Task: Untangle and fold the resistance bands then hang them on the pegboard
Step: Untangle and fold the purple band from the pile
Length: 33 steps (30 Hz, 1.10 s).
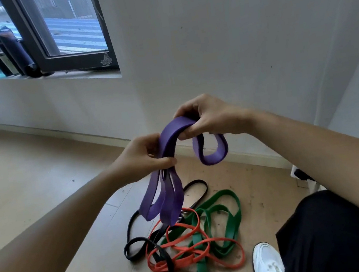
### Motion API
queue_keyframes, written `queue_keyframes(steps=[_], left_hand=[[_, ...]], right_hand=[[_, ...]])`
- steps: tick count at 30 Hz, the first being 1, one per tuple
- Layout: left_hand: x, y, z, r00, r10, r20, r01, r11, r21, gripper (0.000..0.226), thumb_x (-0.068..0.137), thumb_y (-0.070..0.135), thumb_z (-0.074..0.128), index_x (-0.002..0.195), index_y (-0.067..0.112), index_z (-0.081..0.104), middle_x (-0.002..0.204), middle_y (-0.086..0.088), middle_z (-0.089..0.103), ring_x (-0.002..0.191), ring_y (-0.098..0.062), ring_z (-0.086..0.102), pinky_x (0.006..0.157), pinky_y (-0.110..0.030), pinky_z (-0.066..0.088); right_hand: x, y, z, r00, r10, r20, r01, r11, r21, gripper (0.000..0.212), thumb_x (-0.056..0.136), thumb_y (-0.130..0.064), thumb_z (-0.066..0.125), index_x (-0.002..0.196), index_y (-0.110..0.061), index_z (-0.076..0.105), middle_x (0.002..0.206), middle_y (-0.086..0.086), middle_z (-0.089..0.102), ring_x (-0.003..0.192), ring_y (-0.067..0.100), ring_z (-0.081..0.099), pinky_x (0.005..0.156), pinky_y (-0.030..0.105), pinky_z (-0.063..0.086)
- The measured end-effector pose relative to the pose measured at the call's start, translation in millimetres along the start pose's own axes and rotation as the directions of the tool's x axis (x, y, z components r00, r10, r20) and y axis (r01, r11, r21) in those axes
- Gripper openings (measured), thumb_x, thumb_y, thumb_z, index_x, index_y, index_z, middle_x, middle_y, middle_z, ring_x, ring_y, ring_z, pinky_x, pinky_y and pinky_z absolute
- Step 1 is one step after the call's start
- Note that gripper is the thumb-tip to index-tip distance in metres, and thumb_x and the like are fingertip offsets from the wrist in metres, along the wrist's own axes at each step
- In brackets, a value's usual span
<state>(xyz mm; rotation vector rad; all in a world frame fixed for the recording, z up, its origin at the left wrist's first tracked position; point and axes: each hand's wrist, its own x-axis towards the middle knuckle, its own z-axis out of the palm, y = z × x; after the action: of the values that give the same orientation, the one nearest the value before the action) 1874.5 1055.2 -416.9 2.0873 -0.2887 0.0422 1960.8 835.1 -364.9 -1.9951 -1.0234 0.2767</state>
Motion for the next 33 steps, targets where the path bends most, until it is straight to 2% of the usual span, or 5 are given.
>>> queue_keyframes(steps=[7, 13, 17, 26, 33], left_hand=[[4.5, -2.5, 9.8, 1.0, -0.002, -0.026, 0.0, 0.998, -0.067, 0.023, 0.087, 0.015, 0.08, 0.107, 0.011, 0.069, 0.098, -0.023, 0.07, 0.092, -0.04, 0.069, 0.088, -0.049, 0.057], [7.4, 0.9, 7.6, 1.0, -0.006, -0.019, 0.002, 0.98, -0.2, 0.016, 0.087, 0.008, 0.077, 0.101, 0.003, 0.07, 0.083, -0.011, 0.067, 0.078, -0.023, 0.066, 0.077, -0.036, 0.055], [8.6, 9.5, 15.0, 0.998, -0.007, 0.063, 0.021, 0.974, -0.225, 0.012, 0.088, 0.007, 0.076, 0.099, 0.009, 0.072, 0.077, -0.001, 0.068, 0.074, -0.015, 0.064, 0.067, -0.024, 0.052], [3.0, 7.0, -2.3, 0.999, -0.037, -0.004, 0.037, 0.993, 0.111, 0.039, 0.065, 0.034, 0.094, 0.096, 0.021, 0.075, 0.079, 0.0, 0.075, 0.068, -0.016, 0.07, 0.067, -0.036, 0.061], [0.0, 9.2, -16.9, 0.992, -0.105, 0.066, 0.099, 0.991, 0.085, 0.014, 0.082, 0.025, 0.083, 0.092, 0.017, 0.077, 0.07, 0.003, 0.071, 0.066, -0.011, 0.066, 0.067, -0.028, 0.055]], right_hand=[[-7.9, 15.7, -25.0, 0.991, 0.013, -0.136, 0.015, 0.979, 0.202, 0.025, 0.086, -0.005, 0.078, 0.11, -0.005, 0.073, 0.092, 0.0, 0.074, 0.085, 0.009, 0.069, 0.08, 0.021, 0.052], [-19.2, 42.0, -27.9, 0.971, 0.193, 0.142, -0.197, 0.98, 0.014, 0.029, 0.086, -0.009, 0.08, 0.113, -0.007, 0.07, 0.1, 0.009, 0.075, 0.095, 0.025, 0.072, 0.089, 0.036, 0.059], [-16.4, 32.1, -5.1, 0.968, 0.15, 0.202, -0.163, 0.985, 0.05, 0.032, 0.083, -0.009, 0.082, 0.112, -0.008, 0.069, 0.101, 0.011, 0.074, 0.093, 0.02, 0.07, 0.088, 0.037, 0.056], [-9.5, 25.0, 8.7, 0.984, 0.102, 0.146, -0.081, 0.987, -0.14, 0.027, 0.082, -0.014, 0.084, 0.105, -0.006, 0.073, 0.093, 0.016, 0.074, 0.08, 0.024, 0.07, 0.078, 0.045, 0.057], [-6.9, 20.5, 15.5, 0.985, 0.092, 0.143, -0.061, 0.977, -0.204, 0.021, 0.083, -0.021, 0.083, 0.101, -0.013, 0.075, 0.087, 0.006, 0.074, 0.081, 0.024, 0.07, 0.069, 0.034, 0.056]])
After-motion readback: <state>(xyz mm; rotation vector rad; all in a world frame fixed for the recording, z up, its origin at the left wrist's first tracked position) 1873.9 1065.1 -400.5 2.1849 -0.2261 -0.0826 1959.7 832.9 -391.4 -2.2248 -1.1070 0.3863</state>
